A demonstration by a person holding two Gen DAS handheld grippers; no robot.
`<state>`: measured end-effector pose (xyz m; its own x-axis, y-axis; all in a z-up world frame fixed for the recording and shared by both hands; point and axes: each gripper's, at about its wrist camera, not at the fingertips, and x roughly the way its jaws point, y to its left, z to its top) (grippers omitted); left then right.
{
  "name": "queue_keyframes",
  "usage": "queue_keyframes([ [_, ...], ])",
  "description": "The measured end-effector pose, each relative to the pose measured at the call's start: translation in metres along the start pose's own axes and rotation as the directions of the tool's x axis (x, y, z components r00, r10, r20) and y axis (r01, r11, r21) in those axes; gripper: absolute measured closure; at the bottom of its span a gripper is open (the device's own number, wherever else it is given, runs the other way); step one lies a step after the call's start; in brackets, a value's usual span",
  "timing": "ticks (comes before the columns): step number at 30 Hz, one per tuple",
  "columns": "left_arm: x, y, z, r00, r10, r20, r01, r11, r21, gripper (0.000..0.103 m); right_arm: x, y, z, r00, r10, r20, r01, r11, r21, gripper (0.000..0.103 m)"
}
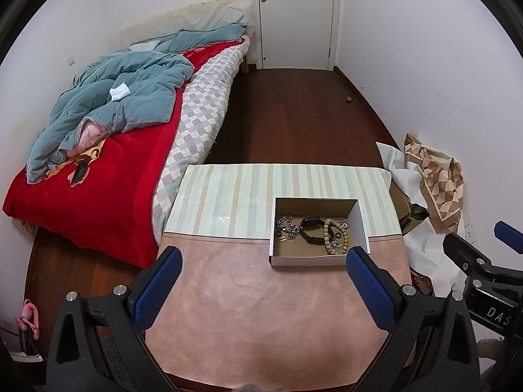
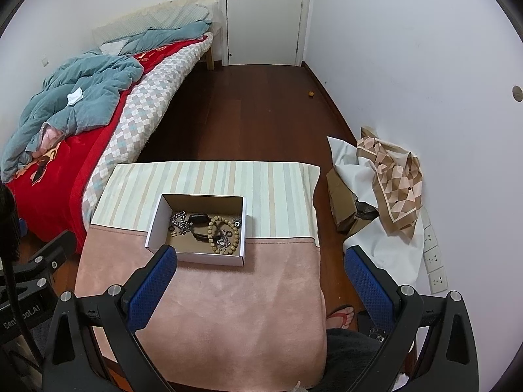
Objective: Organize jewelry
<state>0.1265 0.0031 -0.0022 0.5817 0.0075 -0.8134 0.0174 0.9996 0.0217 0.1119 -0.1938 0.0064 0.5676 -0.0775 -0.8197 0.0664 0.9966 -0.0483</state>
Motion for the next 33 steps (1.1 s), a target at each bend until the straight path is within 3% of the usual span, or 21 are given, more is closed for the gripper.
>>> queue_keyframes([
  [33,-0.001,0.0011,-0.0001,1.0,0.0,0.001,0.0,1.0,-0.001,0.0,-0.003,-0.0013,0.001,1.0,0.001,0.003,-0.001,1.0,0.002,0.0],
])
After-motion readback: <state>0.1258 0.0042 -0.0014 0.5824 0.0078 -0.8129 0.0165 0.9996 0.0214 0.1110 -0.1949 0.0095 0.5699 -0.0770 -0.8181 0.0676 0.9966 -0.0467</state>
